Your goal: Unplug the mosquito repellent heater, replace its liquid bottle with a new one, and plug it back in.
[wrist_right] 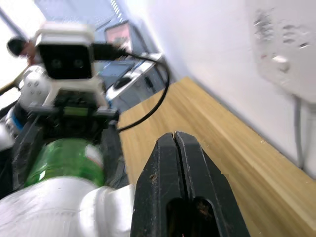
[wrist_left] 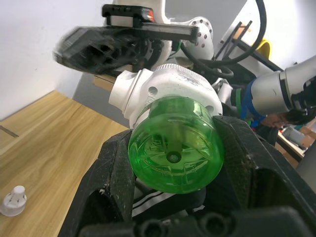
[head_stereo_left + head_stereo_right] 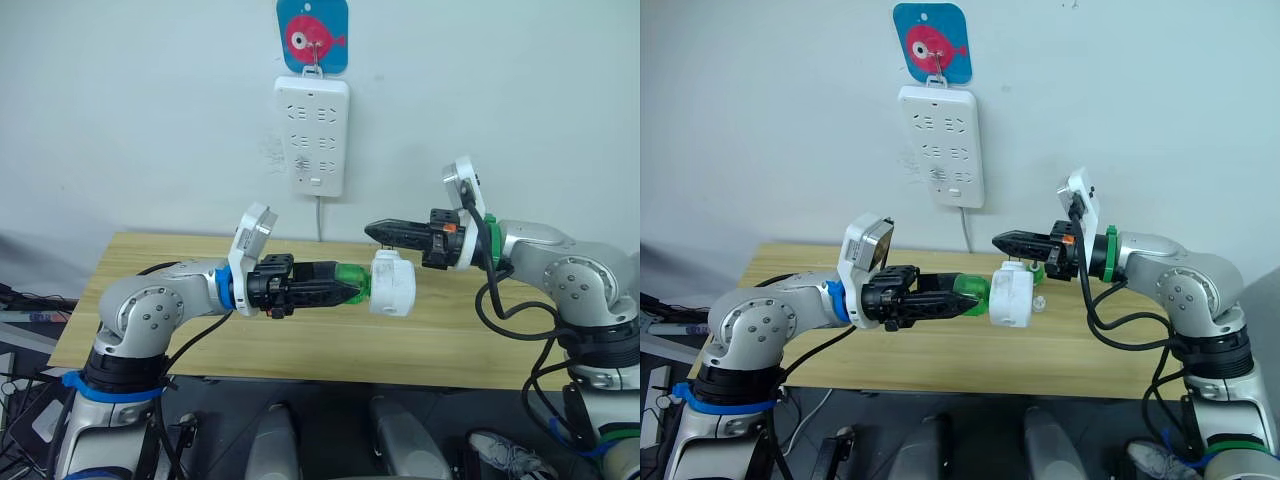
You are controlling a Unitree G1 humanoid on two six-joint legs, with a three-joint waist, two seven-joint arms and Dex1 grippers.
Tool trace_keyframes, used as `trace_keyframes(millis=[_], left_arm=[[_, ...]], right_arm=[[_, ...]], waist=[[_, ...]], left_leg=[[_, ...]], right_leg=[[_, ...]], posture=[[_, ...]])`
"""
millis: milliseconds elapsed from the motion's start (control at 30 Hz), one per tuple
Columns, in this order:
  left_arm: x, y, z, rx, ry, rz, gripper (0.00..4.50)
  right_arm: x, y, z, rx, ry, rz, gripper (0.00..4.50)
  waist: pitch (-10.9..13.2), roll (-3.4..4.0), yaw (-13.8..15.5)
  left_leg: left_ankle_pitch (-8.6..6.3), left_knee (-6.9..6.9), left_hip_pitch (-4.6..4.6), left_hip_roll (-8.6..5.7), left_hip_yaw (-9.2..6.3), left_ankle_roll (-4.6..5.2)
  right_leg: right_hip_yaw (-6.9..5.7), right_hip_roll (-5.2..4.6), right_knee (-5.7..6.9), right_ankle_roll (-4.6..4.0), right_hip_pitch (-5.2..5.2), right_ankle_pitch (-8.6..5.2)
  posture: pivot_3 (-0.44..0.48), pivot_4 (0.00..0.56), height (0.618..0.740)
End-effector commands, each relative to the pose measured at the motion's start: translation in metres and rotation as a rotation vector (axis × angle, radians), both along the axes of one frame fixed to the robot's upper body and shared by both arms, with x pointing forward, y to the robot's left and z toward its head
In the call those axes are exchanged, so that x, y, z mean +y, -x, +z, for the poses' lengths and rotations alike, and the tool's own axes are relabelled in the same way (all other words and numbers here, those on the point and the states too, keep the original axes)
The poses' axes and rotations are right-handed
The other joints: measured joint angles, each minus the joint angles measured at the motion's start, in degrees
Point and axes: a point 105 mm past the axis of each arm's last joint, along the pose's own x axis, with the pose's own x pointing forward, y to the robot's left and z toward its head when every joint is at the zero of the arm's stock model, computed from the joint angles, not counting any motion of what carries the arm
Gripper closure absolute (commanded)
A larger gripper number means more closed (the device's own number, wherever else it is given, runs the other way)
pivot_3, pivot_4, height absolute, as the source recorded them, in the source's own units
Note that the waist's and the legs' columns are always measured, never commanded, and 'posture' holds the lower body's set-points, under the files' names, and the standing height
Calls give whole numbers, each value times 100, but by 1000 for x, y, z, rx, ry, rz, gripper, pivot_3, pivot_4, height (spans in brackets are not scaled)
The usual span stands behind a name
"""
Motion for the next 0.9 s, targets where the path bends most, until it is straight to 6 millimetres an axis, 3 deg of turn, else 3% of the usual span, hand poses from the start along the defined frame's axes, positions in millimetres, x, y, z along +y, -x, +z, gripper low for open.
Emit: trace_keyframes(millis=[33,233,400,767,900], left_arm=[[2,4,12,-29,43,-10,2178],[5,-4,15,-14,78,46,2178],[-1,-19,12,-171,40,169,2178],[-4,-18,8,-219,44,173,2178],[-2,-20,12,-215,61,165,2178]], right_arm=[[-14,-9,15,-41,-37,-88,4500],[-28,-5,5,-37,23,-125,4500],[-49,-10,1,23,-16,-249,4500],[-68,22,3,167,-141,-227,4500],[-83,36,0,297,-157,-146,3518]], waist=[[0,0,3],[0,1,7],[0,1,14],[0,1,-2],[0,0,4]], left_leg=[[0,0,0,0,0,0],[0,-2,0,1,0,0],[0,-1,0,-1,2,0],[0,-3,1,-1,6,0],[0,3,0,-4,9,0]], right_leg=[[0,0,0,-4,0,2],[-1,0,0,-3,0,2],[2,0,0,-5,0,3],[7,1,0,-7,1,4],[10,1,-1,1,4,0]], posture=[[-152,219,718],[-152,219,718],[-152,219,718],[-167,219,718],[-171,218,718]])
